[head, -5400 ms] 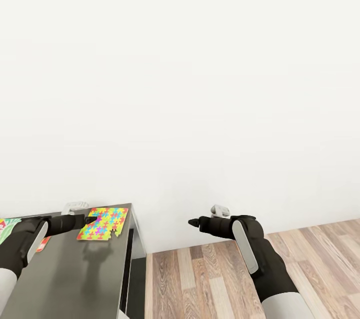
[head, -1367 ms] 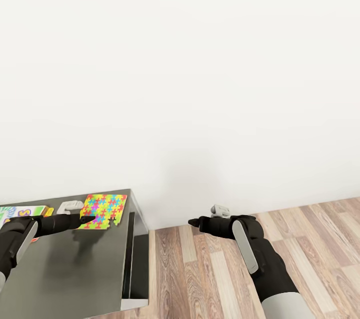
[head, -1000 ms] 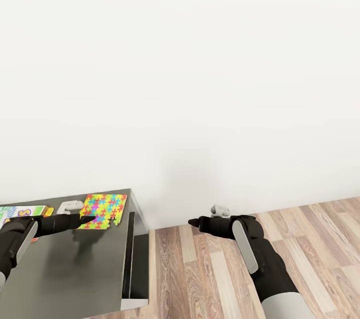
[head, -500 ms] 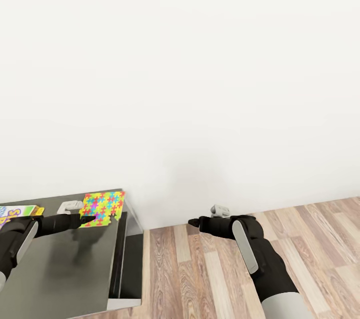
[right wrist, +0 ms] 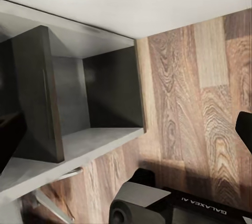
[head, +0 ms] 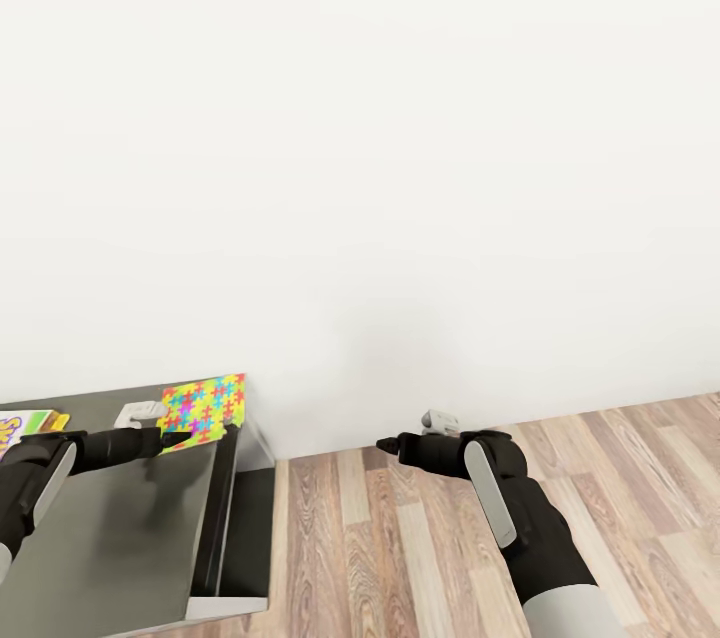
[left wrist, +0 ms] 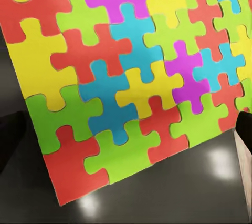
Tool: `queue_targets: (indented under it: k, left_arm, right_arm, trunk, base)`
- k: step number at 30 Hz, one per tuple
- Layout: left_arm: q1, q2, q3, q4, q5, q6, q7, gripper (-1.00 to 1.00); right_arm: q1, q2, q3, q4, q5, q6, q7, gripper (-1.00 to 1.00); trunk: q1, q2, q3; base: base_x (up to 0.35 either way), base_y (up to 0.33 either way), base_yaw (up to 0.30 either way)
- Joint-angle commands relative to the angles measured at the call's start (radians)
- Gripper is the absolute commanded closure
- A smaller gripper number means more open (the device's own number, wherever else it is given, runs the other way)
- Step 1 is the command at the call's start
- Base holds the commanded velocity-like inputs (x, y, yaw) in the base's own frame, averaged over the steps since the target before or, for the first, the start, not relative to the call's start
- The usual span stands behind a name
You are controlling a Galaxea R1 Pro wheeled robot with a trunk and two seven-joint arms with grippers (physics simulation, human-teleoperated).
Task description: Put all the toys in the child's room - the three board games (two on the bed and one on the table), the two jigsaw puzzles on the table, and the tennis ball on the table - inside the toy box on the table in the child's room.
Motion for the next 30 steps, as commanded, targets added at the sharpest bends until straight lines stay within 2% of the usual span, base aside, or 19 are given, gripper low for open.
queue_targets:
  k: [1,10,13,15,18,20,24,25,27,30]
  left_arm:
    - [-0.001,0.0,0.001,0.0,0.006,0.009,-0.001,-1.0]
    - [-0.001,0.002,0.001,0.0,0.006,0.008,-0.001,-1.0]
    - [-0.001,0.011,0.007,-0.001,0.006,0.007,-0.001,-1.0]
    - [-0.001,0.026,0.034,-0.001,0.006,0.007,-0.003,-1.0]
    - [0.0,0.049,0.096,-0.001,0.005,0.009,-0.005,-1.0]
    - [0.001,0.064,0.116,-0.001,0.005,0.01,-0.006,-1.0]
    - [0.001,0.099,0.13,-0.001,0.004,0.012,-0.019,-1.0]
    - [0.001,0.119,0.134,-0.001,0.005,0.013,-0.048,-1.0]
    - [0.002,0.14,0.14,-0.001,0.004,0.013,-0.095,-1.0]
    - [0.002,0.159,0.147,-0.001,0.004,0.014,-0.157,-1.0]
  right_arm:
    - [-0.001,0.0,-0.001,-0.001,0.011,0.004,0.01,-1.0]
    - [-0.001,0.0,-0.001,-0.001,0.011,0.004,0.01,-1.0]
    - [-0.001,0.0,-0.001,-0.001,0.011,0.004,0.01,-1.0]
    - [-0.001,0.0,-0.001,-0.001,0.011,0.004,0.01,-1.0]
    - [-0.001,0.0,-0.001,-0.001,0.011,0.004,0.01,-1.0]
    - [-0.001,0.0,-0.001,-0.001,0.011,0.004,0.01,-1.0]
    - [-0.001,0.0,-0.001,-0.001,0.011,0.004,0.01,-1.0]
    - [-0.001,0.0,-0.001,-0.001,0.011,0.004,0.01,-1.0]
    - [-0.001,0.0,-0.001,-0.001,0.011,0.004,0.01,-1.0]
    - [-0.001,0.0,-0.001,-0.001,0.011,0.004,0.01,-1.0]
  trunk:
    - [0.0,-0.001,-0.001]
    - [0.0,-0.001,-0.001]
    - [0.0,-0.001,-0.001]
    - [0.0,-0.001,-0.001]
    - [0.0,-0.001,-0.001]
    - [0.0,-0.001,-0.001]
    - [0.0,-0.001,-0.001]
    - [0.0,-0.001,-0.001]
    - [0.0,-0.001,-0.001]
    - [0.0,-0.001,-0.001]
  base:
    - [0.0,-0.048,0.0]
    - [0.0,-0.087,0.0]
    - [0.0,-0.015,0.0]
    - [0.0,-0.005,0.0]
    - [0.0,-0.002,0.0]
    - [0.0,0.0,0.0]
    - [0.0,0.0,0.0]
    - [0.0,0.0,0.0]
    - [0.0,0.0,0.0]
    - [0.0,0.0,0.0]
